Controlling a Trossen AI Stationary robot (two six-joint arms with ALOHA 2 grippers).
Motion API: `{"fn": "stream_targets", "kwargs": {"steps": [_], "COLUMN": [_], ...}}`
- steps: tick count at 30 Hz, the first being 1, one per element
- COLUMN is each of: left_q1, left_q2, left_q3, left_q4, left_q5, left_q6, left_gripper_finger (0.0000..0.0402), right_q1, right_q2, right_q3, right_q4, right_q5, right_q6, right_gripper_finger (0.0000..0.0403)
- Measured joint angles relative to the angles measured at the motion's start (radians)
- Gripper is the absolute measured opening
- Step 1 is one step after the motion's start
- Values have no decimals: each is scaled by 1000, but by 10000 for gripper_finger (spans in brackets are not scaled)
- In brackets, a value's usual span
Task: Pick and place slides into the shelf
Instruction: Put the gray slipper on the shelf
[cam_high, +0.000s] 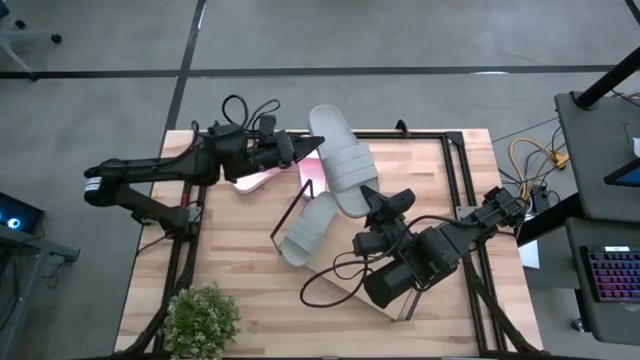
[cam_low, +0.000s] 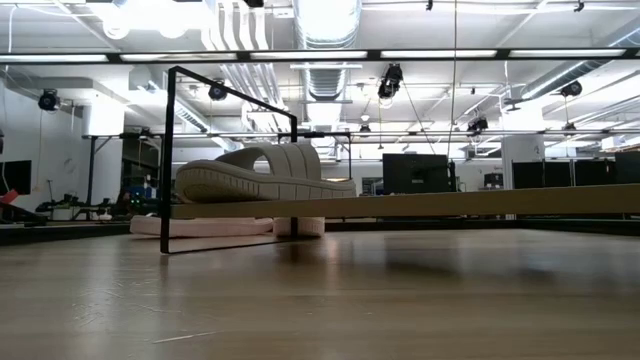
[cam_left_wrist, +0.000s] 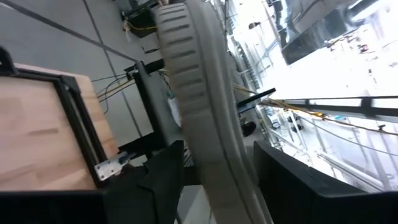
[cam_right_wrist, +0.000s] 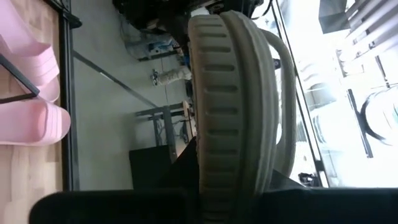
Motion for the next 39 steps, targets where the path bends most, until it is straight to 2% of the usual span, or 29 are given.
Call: {"fn": "stream_targets", "kwargs": {"steps": [3,6,12,13,18,24,28,33,39], "left_q1": [2,6,19,21,32,63,85,114,153], "left_q2": [11,20,23,23,21,19,11,5,5], "left_q3": [0,0,1,1,1,1,1,1,1], "left_q4": [8,8,45,57,87,88,91,98,133], "left_q5": [4,10,13,16,34,104,147,194,271], "left_q6": [0,0,21,40,80,80,79,80,73], "left_gripper_finger": [174,154,51,44,44,42,42,42,42], "right_q1": [0,0,-1,-1,-1,-1,1,3,3], "right_q2": [0,0,0,0,0,-5,-7,-7,-8], "right_q3": [-2,-4,-5,-5,-5,13,48,81,94], "right_q4": [5,6,11,18,67,108,113,112,106], "right_q5": [-1,-1,6,7,20,15,10,-7,-90], "right_q6": [-4,-4,-18,-28,-52,60,85,109,113], "right_gripper_finger": [30,30,30,30,36,95,115,120,118]}}
